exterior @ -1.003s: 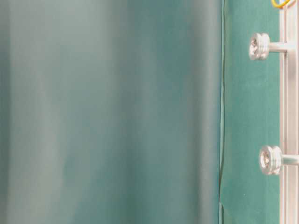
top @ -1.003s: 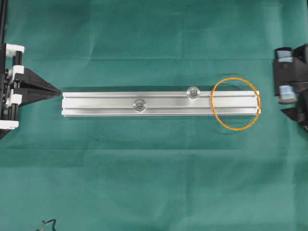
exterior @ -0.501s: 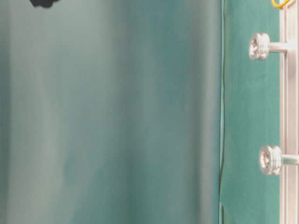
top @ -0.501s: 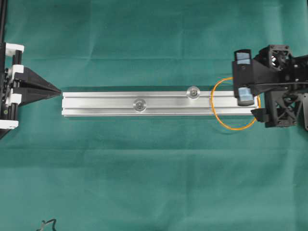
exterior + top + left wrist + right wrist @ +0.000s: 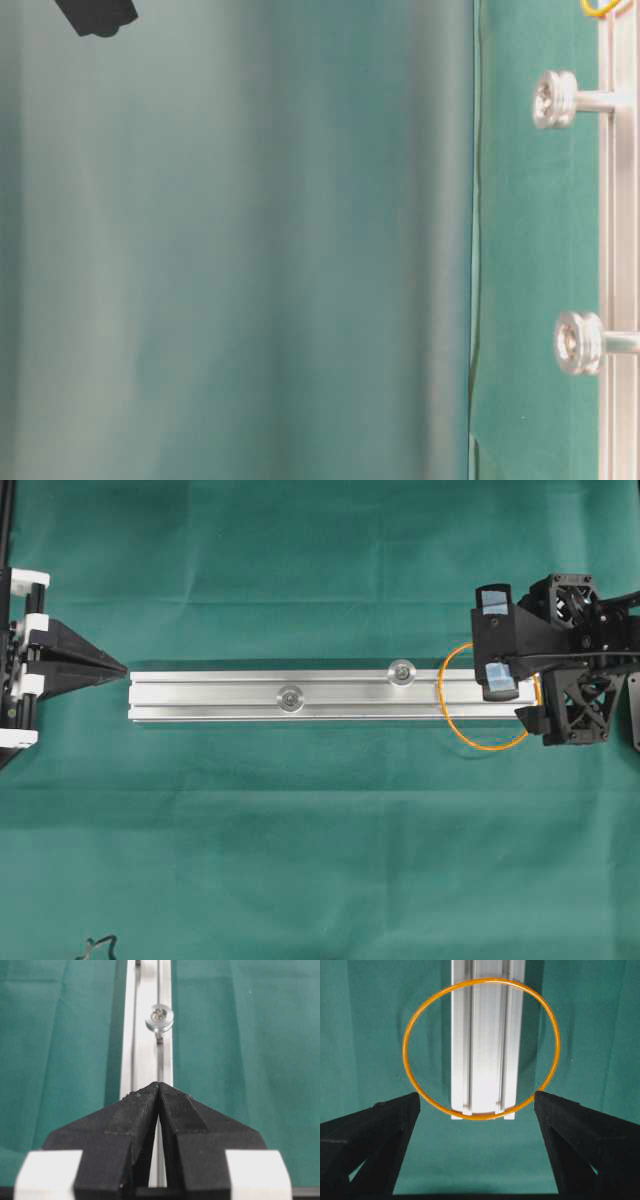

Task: Hook the rubber onto the shaft.
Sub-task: 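Lower the open right gripper and close it on the band's near edge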

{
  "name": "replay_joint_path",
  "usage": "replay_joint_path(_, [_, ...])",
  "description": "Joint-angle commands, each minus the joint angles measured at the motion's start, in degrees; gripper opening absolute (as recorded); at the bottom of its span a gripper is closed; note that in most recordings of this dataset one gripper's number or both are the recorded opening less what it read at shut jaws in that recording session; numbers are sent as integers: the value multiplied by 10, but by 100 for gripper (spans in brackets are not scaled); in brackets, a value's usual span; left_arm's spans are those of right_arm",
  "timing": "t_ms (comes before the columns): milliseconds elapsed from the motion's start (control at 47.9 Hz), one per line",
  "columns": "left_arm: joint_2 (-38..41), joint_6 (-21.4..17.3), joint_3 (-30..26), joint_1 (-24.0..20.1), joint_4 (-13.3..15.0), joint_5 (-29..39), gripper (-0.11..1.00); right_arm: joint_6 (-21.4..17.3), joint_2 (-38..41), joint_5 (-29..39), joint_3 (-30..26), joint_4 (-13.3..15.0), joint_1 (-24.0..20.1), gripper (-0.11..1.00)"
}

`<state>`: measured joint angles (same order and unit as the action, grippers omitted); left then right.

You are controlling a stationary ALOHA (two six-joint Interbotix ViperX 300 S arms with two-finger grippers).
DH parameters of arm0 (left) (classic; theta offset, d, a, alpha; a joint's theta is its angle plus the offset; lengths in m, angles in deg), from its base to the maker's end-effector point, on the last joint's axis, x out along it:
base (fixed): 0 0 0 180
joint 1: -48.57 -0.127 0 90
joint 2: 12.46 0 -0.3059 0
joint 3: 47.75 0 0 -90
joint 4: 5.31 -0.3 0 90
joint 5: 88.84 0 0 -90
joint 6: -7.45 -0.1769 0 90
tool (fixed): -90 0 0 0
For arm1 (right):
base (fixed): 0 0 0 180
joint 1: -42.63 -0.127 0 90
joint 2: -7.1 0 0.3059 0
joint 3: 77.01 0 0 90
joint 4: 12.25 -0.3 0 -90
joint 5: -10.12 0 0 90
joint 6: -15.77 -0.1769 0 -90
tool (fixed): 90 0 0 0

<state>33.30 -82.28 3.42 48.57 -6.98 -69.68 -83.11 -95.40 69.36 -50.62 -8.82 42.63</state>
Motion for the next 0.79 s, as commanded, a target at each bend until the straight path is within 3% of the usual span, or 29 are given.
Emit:
replay_joint_path(0, [3,0,-18,-2,-2,-4,2,1,-4,-3,-16,1,1,99])
replay_joint_path(773, [3,1,-18,-2,-2,-5,2,-2,0,-29,-3,-9,-1,99])
